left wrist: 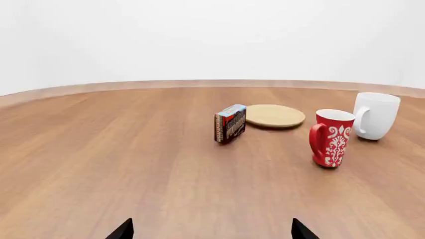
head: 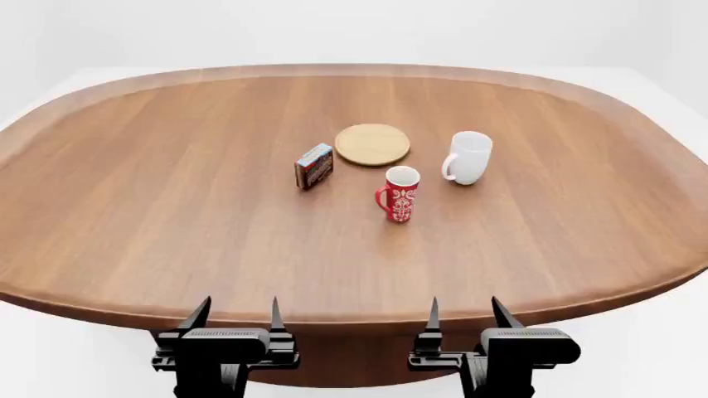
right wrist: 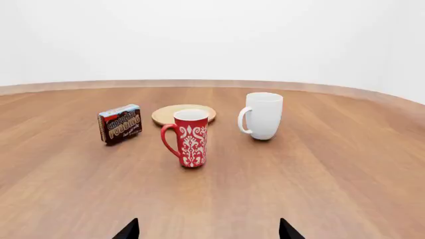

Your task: Put the chocolate pudding to the left of the plate.

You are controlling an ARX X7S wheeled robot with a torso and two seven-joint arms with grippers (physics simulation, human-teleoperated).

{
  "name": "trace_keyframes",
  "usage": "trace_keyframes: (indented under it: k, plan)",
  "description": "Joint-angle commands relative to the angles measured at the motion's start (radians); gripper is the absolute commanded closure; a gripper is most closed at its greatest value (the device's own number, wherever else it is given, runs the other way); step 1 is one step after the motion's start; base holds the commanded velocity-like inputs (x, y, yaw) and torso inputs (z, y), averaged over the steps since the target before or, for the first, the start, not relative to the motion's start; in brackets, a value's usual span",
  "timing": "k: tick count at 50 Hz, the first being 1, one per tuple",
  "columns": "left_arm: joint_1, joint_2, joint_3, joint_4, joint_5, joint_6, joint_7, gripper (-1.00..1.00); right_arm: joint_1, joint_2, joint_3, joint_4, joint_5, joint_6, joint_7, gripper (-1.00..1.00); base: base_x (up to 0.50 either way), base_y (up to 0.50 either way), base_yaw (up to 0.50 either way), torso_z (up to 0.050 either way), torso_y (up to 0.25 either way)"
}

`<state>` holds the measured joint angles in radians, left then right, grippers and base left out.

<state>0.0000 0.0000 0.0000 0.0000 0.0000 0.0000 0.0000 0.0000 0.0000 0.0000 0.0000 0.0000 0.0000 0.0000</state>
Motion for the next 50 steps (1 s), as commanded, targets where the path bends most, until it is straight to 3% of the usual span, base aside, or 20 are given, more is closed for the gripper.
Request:
trace_keyframes:
  k: [1,15,50]
  plan:
    - [0.0,-0.016,0.018,0.0,-0.016,0.0,-0.018,-1.0,0.0,0.016,-0.02,0.0,0.018,-0.002,0.017,-1.0,0.0,0.0,0.0,0.0,0.0]
    - [0.0,-0.053,0.061,0.002,-0.053,0.003,-0.061,-1.0,0.008,0.051,-0.055,0.006,0.072,0.01,0.058,-1.0,0.0,0.0,0.0,0.0,0.0]
    - [-0.003,-0.096,0.11,0.0,-0.104,0.011,-0.108,-1.0,0.012,0.096,-0.107,0.0,0.115,0.02,0.11,-1.0,0.0,0.5,0.0,0.0,0.0]
